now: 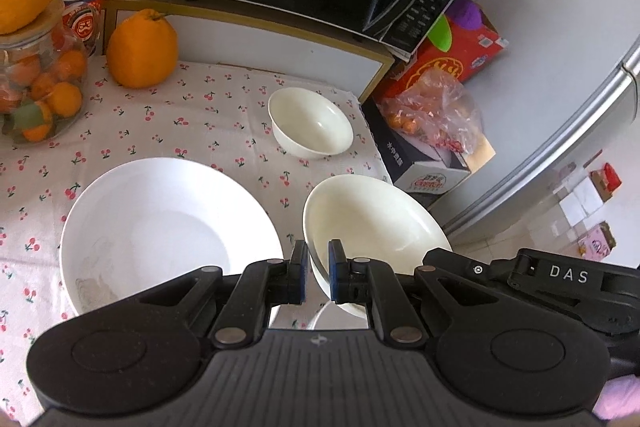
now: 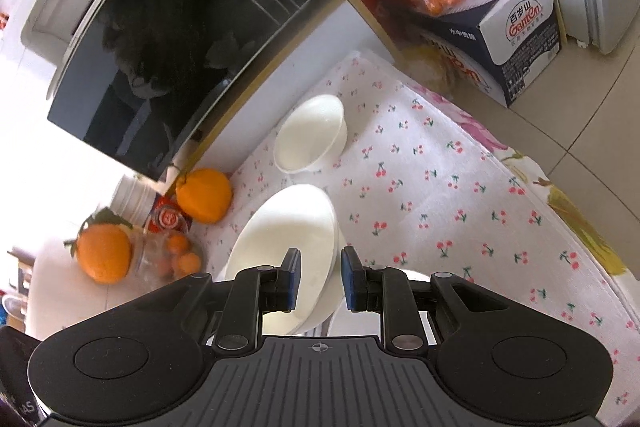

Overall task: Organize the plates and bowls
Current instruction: 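Lift the cream bowl with both grippers over the white bowl, then lower the cream bowl into the white bowl and open both grippers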

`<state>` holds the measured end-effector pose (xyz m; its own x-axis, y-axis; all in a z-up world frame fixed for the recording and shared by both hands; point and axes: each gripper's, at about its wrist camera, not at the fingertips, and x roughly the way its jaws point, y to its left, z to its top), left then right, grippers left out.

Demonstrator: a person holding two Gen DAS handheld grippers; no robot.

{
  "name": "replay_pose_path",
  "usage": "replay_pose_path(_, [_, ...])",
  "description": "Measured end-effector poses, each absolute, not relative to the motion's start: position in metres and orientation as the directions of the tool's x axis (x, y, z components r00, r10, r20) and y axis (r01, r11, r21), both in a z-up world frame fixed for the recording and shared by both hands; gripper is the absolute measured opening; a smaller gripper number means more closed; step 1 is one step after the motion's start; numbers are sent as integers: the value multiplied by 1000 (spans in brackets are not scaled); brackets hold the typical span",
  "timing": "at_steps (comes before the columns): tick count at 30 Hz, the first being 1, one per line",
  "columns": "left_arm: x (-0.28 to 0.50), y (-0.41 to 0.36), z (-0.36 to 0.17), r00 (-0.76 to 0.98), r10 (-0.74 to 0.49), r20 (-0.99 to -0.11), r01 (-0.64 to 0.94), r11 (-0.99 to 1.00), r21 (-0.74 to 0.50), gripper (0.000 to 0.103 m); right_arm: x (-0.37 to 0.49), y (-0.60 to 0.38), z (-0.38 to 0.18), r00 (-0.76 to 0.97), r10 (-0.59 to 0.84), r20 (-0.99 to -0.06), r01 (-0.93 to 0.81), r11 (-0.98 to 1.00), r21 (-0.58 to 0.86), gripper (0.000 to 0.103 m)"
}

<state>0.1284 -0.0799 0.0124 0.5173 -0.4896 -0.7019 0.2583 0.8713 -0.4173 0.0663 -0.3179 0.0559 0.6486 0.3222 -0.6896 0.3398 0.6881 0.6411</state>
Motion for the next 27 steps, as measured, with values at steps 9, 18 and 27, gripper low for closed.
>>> replay_pose_path(9, [111, -78, 10, 491, -481, -726, 288, 877, -385, 10, 51, -314, 59, 600, 342, -723, 335, 713, 616, 23])
replay_pose_path(18, [101, -78, -6, 431, -473, -768, 295, 879, -376, 11, 40, -306, 61, 559, 325, -763, 323, 762, 561, 23])
replay_pose_path(27, [95, -88, -16, 407, -459, -790, 326, 881, -344, 12, 36, -308, 50, 517, 297, -802, 362, 774, 520, 23])
